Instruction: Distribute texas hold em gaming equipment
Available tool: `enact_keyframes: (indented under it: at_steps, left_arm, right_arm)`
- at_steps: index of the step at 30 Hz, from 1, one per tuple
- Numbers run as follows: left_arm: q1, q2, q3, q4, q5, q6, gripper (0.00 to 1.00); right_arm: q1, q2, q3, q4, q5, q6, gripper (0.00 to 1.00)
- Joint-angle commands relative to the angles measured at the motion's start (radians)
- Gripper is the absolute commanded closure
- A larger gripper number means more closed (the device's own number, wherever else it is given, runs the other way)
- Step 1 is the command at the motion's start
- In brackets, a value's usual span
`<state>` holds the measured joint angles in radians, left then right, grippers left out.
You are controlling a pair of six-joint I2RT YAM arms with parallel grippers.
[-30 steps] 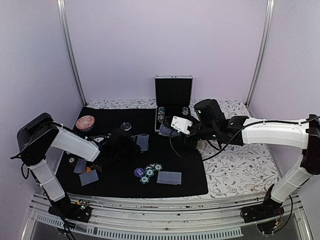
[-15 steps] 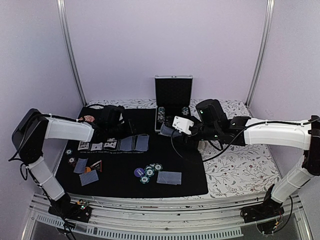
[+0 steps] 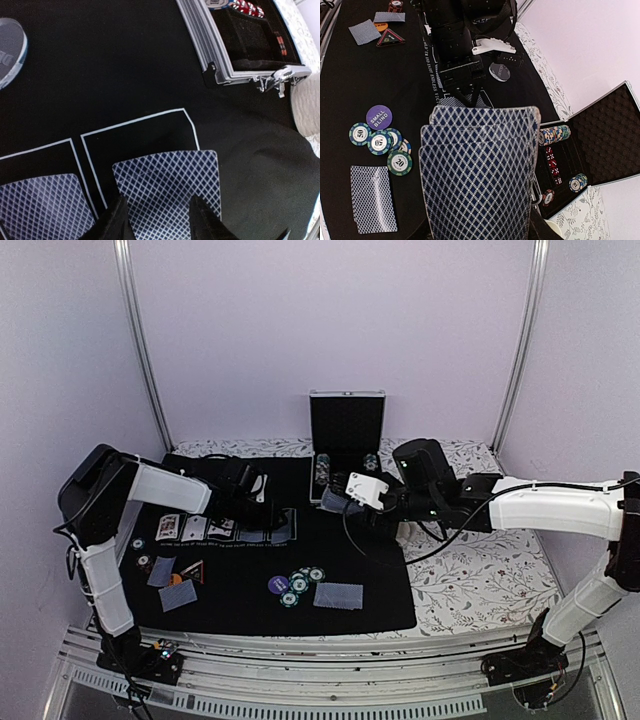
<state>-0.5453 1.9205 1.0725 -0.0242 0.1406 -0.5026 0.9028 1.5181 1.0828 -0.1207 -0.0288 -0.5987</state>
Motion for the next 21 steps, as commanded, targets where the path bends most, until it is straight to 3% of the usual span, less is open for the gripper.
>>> enact_keyframes:
  at_steps: [1, 21]
  left_arm:
    - [-0.002, 0.014, 0.028, -0.024, -0.001, 0.039, 0.57]
    - [-0.071, -0.097, 0.044, -0.071, -0.1, 0.118, 0.56]
  right_arm:
    - [-0.003, -0.031, -0.013, 0.008, -0.005, 0.001, 0.58]
    - [-0.003, -0.023, -0.006, 0.009, -0.013, -0.005, 0.58]
